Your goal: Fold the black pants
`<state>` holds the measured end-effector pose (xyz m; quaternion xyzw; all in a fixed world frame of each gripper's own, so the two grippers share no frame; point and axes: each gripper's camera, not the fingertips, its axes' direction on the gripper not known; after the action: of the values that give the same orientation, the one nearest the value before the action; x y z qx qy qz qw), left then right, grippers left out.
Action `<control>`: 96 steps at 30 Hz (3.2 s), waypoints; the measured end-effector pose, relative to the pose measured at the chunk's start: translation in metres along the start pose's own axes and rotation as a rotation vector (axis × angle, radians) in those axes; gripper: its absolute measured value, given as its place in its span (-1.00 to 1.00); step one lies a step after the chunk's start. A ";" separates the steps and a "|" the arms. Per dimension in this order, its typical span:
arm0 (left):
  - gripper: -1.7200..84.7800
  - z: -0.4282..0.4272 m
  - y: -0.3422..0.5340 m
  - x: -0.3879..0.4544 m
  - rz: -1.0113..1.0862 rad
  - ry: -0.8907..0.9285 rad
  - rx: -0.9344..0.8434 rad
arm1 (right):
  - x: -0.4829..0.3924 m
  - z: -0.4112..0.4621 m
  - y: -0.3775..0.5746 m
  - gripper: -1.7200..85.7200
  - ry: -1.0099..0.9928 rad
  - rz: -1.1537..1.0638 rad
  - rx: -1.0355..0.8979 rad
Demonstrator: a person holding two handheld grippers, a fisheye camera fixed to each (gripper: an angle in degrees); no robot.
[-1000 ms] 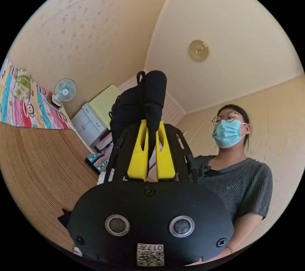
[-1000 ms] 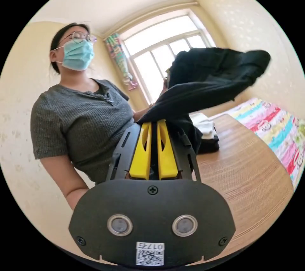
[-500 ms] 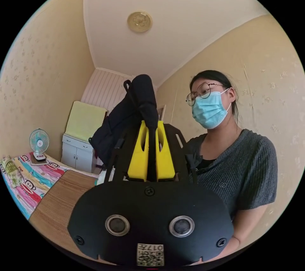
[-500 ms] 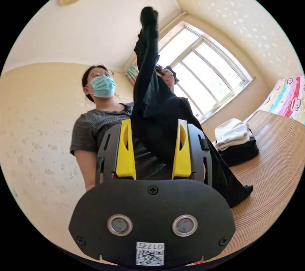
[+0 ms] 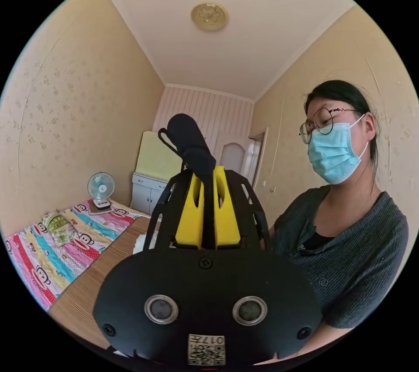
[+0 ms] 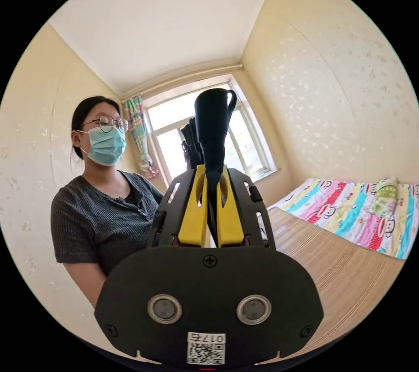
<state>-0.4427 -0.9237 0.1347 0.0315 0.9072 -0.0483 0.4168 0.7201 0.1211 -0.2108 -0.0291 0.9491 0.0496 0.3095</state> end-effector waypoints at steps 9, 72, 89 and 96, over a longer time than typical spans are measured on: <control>-0.97 -0.036 -0.054 0.059 0.120 -0.307 -0.078 | -0.146 0.029 -0.121 -0.95 0.337 -0.189 -0.077; -0.98 0.174 0.539 -0.651 -1.608 -0.232 -1.415 | 0.474 -0.403 0.002 -0.81 0.622 1.515 -0.678; -0.70 0.188 0.436 -0.714 -1.315 -0.845 -0.824 | 0.506 -0.502 -0.057 -0.69 0.637 1.599 -0.705; -0.67 0.204 0.456 -0.705 -1.251 -0.841 -0.958 | 0.501 -0.531 -0.063 -0.64 0.646 1.616 -0.777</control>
<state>0.2142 -0.5059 0.5099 -0.6671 0.4532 0.1096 0.5809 0.0108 -0.0133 -0.0854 0.5223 0.6390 0.5501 -0.1271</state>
